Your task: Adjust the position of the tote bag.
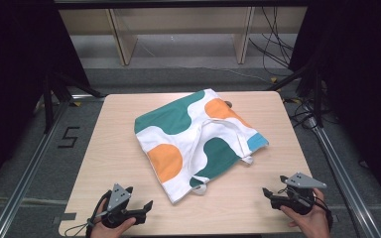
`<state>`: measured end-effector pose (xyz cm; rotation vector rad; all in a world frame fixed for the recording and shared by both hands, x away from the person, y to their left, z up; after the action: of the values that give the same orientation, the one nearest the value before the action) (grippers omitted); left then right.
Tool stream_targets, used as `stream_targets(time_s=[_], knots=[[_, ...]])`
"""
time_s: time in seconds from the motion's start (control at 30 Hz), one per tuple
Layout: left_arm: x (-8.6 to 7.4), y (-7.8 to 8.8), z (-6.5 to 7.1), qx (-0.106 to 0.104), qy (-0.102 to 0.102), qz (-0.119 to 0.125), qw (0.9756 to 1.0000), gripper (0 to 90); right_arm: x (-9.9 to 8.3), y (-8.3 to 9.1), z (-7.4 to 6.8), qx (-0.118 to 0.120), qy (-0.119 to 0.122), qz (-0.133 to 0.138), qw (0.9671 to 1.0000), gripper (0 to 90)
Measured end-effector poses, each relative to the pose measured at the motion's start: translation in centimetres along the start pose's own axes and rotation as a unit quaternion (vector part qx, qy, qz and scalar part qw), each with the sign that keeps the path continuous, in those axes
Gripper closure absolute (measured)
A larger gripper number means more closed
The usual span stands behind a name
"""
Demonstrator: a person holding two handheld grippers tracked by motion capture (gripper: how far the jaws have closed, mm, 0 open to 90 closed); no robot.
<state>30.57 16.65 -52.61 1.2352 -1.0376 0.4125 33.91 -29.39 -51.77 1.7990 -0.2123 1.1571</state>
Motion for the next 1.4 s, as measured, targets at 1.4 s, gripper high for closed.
stream_targets(time_s=[1.4], knots=[[2.4, -3.5, 6.3, -0.043, -0.099, 0.002, 0.9941, 17.9, -0.1, -0.4, 0.2, -0.002, 0.006, -0.017, 0.9998, 22.1]])
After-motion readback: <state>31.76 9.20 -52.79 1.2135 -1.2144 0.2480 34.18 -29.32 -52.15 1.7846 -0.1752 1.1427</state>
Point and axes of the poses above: each handheld gripper's, and its own axes: y roughly backward along the jaws, x roughly out of its top, z roughly to its right, the point moved 5 cm from there along -y, roughly forward along the jaws, and after that the axes turned 9 degrees about x, right-handed, at the moved point
